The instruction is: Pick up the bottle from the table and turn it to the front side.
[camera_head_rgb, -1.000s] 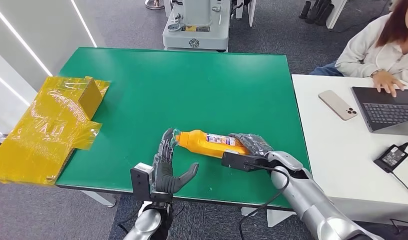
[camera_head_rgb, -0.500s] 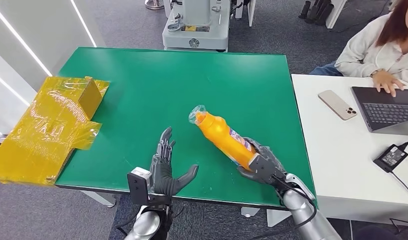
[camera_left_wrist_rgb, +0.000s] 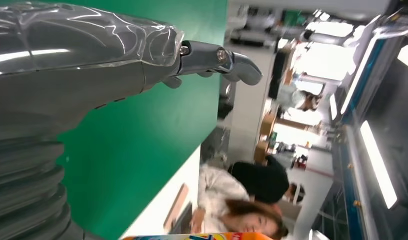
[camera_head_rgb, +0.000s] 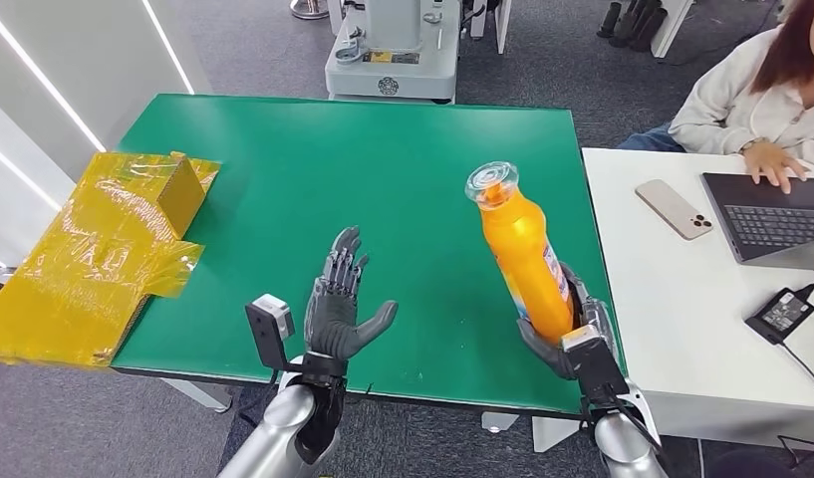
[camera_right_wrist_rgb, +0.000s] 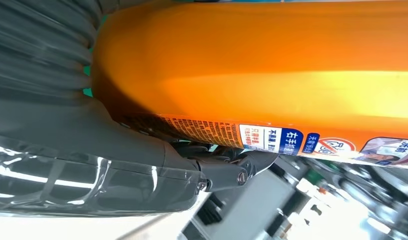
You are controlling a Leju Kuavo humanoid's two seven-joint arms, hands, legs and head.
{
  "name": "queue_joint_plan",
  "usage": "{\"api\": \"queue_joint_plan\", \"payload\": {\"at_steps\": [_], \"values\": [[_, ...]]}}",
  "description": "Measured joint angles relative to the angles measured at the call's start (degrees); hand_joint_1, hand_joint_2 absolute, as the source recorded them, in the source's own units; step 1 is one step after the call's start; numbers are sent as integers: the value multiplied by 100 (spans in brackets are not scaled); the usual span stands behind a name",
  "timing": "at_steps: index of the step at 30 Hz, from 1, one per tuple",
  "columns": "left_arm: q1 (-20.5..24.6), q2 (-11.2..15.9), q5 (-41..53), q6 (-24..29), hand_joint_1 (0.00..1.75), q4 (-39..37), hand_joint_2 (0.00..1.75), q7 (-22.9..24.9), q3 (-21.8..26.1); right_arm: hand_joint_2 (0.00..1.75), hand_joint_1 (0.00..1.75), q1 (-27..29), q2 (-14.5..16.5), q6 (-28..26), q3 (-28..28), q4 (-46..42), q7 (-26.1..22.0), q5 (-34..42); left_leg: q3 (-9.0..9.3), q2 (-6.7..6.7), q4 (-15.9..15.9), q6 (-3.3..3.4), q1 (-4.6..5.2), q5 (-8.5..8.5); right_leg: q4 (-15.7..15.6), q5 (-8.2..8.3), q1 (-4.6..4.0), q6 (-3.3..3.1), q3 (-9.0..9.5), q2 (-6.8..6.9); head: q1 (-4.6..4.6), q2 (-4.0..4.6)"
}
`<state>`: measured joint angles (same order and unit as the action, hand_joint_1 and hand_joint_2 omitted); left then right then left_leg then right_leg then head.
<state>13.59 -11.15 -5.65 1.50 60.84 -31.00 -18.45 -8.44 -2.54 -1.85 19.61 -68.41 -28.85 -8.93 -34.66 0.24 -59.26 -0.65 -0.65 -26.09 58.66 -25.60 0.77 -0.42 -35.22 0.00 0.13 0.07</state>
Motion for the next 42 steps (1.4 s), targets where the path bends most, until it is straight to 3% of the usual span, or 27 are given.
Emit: {"api": "queue_joint_plan", "payload": {"at_steps": [8, 16, 24, 29, 34, 42], "values": [[972, -81, -513, -814, 0, -966, 175, 182, 72, 175, 175, 89, 254, -30, 289, -537, 0, -462, 1, -1, 0, -2, 0, 7, 3, 4, 0, -3, 0, -2, 0, 0], [1584, -144, -441, -1035, 0, -1322, 175, 418, 75, 175, 175, 56, 410, -34, 460, -466, 106, -661, -2, 0, 0, -2, 1, 6, 4, 4, 0, -2, 0, -1, 1, 0], [1660, -34, -344, -1054, 0, -1047, 175, 696, 79, 175, 175, -147, 426, -97, 183, -132, 12, -395, -1, 1, 0, -2, 1, 6, 3, 4, 0, -2, 1, 1, 0, 0], [1565, 85, -452, -1116, 0, -1020, 175, 643, 114, 175, 175, -291, 358, -140, -514, -108, -189, 127, -1, 1, -1, -2, 1, 7, 3, 4, 1, -2, 1, 0, 0, 0], [1540, 126, -455, -1184, 0, -1023, 175, 585, 130, 175, 175, -386, 326, -89, -1010, -137, -193, 130, -1, 0, -2, -2, 1, 6, 3, 4, 1, -2, 1, -1, 1, 0], [1711, -5, -538, -1337, 0, -1138, 175, 569, 127, 175, 175, -715, 481, -10, -882, 270, -231, -332, 1, -2, -1, -3, -1, 7, 6, 5, 0, -3, -1, -6, 1, 0]]}}
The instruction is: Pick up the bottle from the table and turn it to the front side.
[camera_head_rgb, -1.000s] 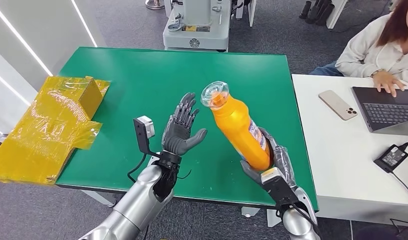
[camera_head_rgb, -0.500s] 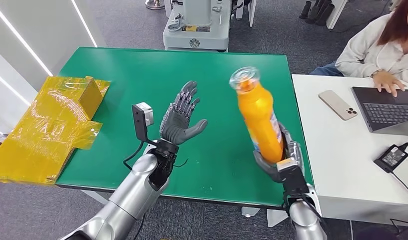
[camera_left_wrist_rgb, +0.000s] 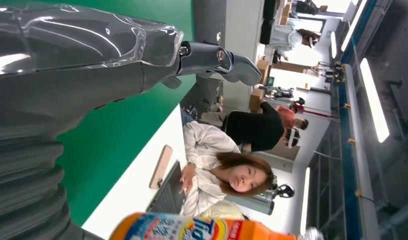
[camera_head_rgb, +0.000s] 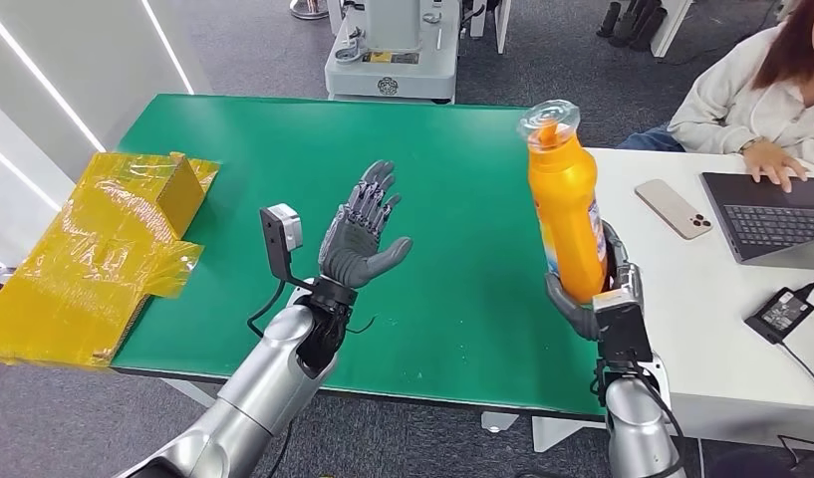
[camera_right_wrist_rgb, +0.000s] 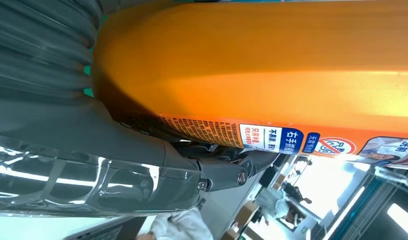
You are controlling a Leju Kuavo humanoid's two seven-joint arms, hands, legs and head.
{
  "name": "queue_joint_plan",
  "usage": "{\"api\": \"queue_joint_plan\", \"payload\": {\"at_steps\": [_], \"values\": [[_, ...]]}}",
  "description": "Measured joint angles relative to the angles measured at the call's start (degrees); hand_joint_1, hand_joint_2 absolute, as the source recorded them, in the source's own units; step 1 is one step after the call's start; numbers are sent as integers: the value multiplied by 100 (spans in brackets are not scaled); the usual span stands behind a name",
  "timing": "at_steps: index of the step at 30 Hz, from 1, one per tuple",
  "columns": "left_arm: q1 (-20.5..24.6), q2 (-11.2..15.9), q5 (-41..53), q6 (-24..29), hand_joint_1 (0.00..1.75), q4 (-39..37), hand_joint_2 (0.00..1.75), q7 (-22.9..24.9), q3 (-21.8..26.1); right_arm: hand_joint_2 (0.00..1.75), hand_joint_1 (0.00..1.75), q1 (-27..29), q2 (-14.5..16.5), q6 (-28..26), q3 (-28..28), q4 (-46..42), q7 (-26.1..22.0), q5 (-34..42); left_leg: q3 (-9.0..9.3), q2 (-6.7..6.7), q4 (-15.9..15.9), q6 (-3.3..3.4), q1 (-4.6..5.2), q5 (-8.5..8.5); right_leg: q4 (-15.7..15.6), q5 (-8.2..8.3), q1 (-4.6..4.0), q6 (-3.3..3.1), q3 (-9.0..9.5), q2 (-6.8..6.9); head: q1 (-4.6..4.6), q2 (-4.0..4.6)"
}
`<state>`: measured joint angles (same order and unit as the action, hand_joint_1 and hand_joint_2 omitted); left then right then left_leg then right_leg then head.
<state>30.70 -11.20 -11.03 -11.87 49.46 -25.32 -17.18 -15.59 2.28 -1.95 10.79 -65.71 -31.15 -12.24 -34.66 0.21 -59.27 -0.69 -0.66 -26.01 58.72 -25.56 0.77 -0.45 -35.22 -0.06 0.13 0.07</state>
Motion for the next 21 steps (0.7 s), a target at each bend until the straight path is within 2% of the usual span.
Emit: {"api": "queue_joint_plan", "payload": {"at_steps": [13, 21], "values": [[285, -349, -115, -183, 0, -44, 175, 139, -239, 175, 174, -976, 537, -109, 986, 1531, 28, -449, -1, 0, -1, -2, 1, 1, 2, 1, 0, -2, -2, -1, -1, 0], [463, -420, -70, -111, 0, -389, 175, 66, -281, 175, 175, -1320, 677, -746, 1344, 2249, 51, -891, 0, 1, -2, -2, 1, 1, 2, 1, 0, -2, -2, 0, 0, 0]]}}
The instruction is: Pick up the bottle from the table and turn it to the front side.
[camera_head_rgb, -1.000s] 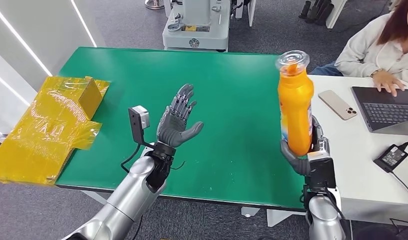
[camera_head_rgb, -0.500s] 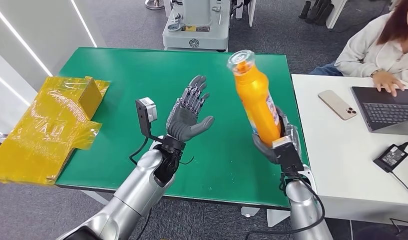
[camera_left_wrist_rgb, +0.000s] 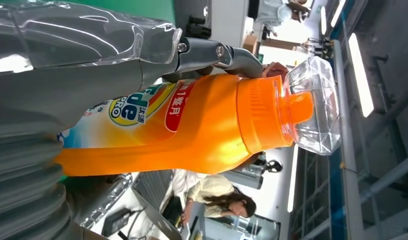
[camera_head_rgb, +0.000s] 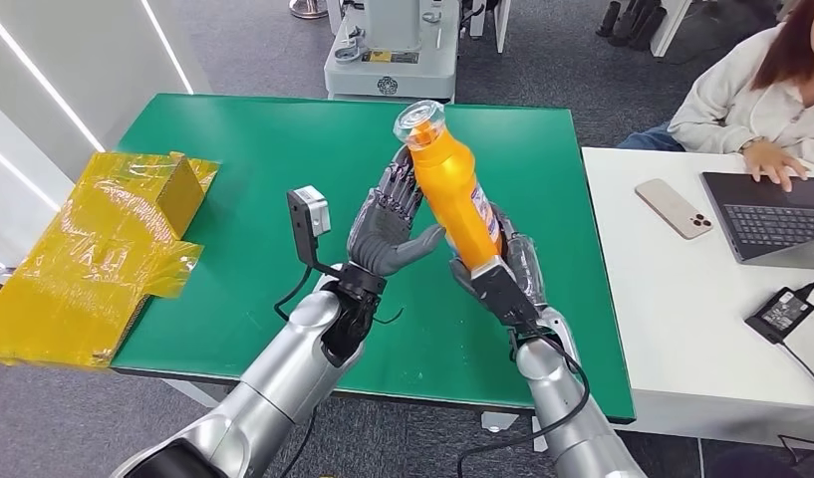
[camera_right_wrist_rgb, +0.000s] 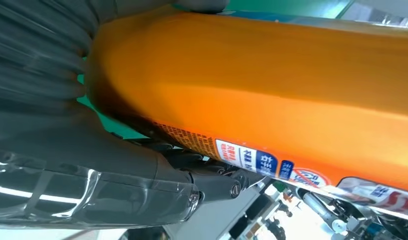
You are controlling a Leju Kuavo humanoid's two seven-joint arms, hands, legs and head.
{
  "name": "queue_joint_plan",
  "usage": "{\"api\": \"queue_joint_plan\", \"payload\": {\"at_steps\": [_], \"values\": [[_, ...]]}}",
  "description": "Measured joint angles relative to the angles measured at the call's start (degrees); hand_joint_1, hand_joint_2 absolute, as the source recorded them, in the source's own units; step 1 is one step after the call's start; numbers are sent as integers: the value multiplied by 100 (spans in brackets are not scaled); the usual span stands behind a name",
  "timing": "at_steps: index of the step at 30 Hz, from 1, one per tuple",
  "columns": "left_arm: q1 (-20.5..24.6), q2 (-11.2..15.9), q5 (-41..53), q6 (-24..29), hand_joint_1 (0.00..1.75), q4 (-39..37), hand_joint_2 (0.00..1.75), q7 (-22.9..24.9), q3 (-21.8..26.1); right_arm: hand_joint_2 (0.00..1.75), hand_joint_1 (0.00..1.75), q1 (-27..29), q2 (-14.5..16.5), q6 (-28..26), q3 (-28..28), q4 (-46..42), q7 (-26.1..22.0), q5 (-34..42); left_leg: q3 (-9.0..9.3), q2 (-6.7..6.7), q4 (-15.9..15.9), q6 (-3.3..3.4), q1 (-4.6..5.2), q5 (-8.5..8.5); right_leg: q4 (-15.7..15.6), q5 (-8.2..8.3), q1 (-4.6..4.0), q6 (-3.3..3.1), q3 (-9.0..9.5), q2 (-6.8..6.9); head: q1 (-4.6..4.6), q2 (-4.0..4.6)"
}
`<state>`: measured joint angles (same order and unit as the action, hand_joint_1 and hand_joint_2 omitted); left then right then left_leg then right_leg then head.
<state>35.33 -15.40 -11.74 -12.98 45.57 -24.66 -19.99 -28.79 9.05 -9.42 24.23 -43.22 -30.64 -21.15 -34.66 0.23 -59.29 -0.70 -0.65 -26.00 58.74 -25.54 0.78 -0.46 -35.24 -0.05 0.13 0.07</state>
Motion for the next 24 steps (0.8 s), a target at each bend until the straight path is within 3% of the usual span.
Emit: {"api": "queue_joint_plan", "payload": {"at_steps": [14, 24], "values": [[276, 88, -23, 98, 0, -730, 175, 30, 1, 175, 175, 11, -27, -555, 482, 207, 62, -855, 0, -2, 0, 0, 0, 0, 0, 0, 0, 0, -1, -2, 0, 0], [456, 202, -209, -140, 0, -1329, 175, 60, 3, 175, 175, 98, -58, -593, 663, 153, 148, -1058, 0, -1, 0, 0, 0, 0, 0, 0, 0, 0, -1, -2, 0, 0]]}}
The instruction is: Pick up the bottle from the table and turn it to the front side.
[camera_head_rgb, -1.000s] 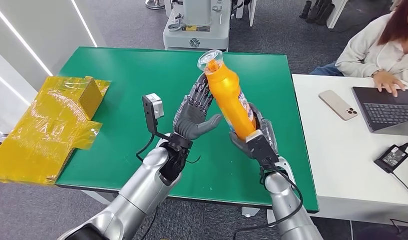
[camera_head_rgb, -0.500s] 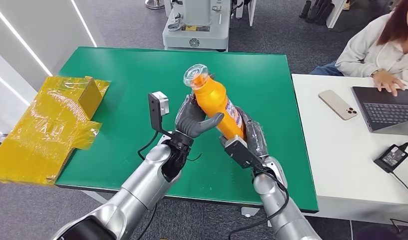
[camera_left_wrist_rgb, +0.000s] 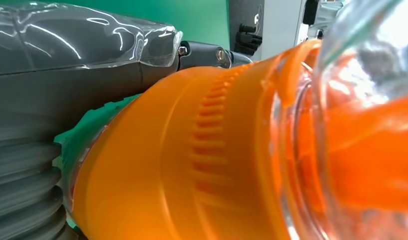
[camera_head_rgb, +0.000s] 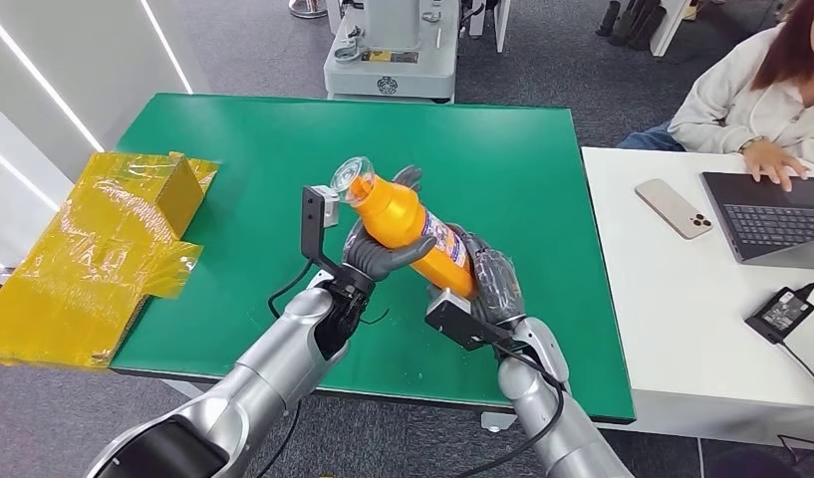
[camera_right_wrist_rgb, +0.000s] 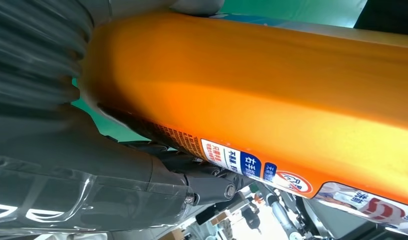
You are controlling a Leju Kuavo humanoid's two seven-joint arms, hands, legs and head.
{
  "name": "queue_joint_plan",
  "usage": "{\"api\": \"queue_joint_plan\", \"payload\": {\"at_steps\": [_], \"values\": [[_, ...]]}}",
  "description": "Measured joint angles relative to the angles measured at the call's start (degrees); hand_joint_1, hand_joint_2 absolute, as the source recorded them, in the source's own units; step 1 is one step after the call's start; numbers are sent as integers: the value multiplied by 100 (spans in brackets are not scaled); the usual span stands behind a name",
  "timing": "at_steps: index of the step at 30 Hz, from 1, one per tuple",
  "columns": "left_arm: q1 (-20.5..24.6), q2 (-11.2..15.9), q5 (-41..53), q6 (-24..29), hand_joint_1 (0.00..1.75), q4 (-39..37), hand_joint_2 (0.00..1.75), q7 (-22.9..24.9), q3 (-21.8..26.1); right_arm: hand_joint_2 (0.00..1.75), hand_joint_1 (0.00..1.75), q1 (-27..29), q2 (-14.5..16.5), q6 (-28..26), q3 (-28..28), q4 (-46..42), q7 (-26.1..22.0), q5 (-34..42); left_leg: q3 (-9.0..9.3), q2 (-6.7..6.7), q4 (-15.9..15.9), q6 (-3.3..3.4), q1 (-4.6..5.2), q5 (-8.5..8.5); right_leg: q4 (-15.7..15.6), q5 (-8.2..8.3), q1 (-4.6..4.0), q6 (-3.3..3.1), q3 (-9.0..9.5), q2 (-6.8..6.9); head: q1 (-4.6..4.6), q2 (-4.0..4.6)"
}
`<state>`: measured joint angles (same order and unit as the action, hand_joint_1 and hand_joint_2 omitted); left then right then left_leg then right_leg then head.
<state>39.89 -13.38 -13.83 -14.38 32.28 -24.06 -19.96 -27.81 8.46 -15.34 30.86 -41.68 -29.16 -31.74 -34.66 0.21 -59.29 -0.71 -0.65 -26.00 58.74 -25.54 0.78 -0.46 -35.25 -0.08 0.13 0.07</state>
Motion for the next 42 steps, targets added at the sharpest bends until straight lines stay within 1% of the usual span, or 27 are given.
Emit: {"api": "queue_joint_plan", "payload": {"at_steps": [4, 12, 17, 19, 21, 22, 23, 24, 26, 27, 28, 34, 38, 42], "values": [[24, 2, -11, -9, 175, -54, 175, -1, 0, 175, 171, 4, -1, -1, 0, 0, 19, 0, 0, 1, 0, 0, 0, 0, 0, 0, 0, 0, 0, 0, 0, 0], [25, -1, -108, -49, 175, -61, 175, -66, 0, 175, 169, 33, -22, -80, -5, -55, 41, -20, 1, 0, 0, 0, 0, 0, 0, 0, 0, 0, 0, 0, 0, 0], [1, -12, -226, 188, 175, -34, 175, -275, 13, 175, 169, 54, -27, -81, -13, -146, 84, -128, 1, -1, 0, 0, 0, 0, 0, 0, 0, 0, -1, -1, -1, 0], [-33, -23, -297, 288, 168, 19, 175, -374, 37, 175, 168, 53, -27, -70, -16, -184, 87, -162, 1, -1, 0, 0, 0, 0, 0, 0, 0, 0, -1, -1, -1, 0], [-66, -34, -379, 347, 157, 74, 175, -433, 64, 175, 167, 52, -27, -61, -17, -210, 87, -185, 1, -1, 0, 0, 0, 0, 0, 0, 0, 0, -1, -1, 0, 0], [-83, -40, -449, 372, 157, 101, 175, -451, 84, 175, 167, 48, -27, -52, -17, -216, 87, -193, 0, -1, 0, 0, 0, 0, 0, 0, 0, 0, -1, -2, 0, 0], [-101, -46, -547, 398, 161, 133, 175, -463, 111, 175, 161, 41, -27, -40, -17, -219, 88, -202, 1, -2, 0, 0, 0, 0, 0, 0, 0, 0, -1, -2, -1, 0], [-123, -55, -667, 421, 166, 168, 175, -472, 145, 175, 127, 31, -27, -28, -16, -221, 87, -208, 1, -2, 0, 0, 0, 0, 0, 0, 0, 0, -1, -2, 0, 0], [-172, -71, -932, 447, 175, 246, 175, -469, 228, 175, 44, 15, -27, -17, -15, -221, 73, -216, 1, -3, 0, 0, 0, 0, 0, 0, 0, 0, -1, -3, -1, 0], [-198, -78, -1048, 449, 175, 288, 175, -464, 277, 175, 8, 14, -27, -20, -14, -222, 58, -217, 1, -3, 0, 0, 0, 0, 0, 0, 0, 0, -1, -3, -1, 0], [-220, -82, -1133, 452, 175, 334, 175, -460, 330, 175, 0, 24, -27, -25, -14, -231, 42, -221, 1, -3, -1, 0, 0, 0, 0, 0, 0, 0, -1, -4, -1, 0], [-197, -41, -1119, 592, 175, 631, 175, -481, 642, 175, 0, 384, -102, 32, -115, -497, 13, -98, -1, 1, -1, 0, 0, 0, 0, 0, 0, 0, -1, 1, 0, 0], [-143, -15, -988, 637, 175, 754, 175, -487, 687, 175, 0, 705, -161, 183, -252, -963, -28, 146, -2, 0, 0, 0, 0, -1, 0, 0, 0, 0, -1, 0, 0, 0], [-109, 0, -949, 654, 175, 812, 175, -488, 716, 175, 0, 893, -214, 230, -336, -1324, -34, 209, -1, 0, 0, 0, 0, -1, 0, 0, 0, 0, -1, 0, 0, 0]]}}
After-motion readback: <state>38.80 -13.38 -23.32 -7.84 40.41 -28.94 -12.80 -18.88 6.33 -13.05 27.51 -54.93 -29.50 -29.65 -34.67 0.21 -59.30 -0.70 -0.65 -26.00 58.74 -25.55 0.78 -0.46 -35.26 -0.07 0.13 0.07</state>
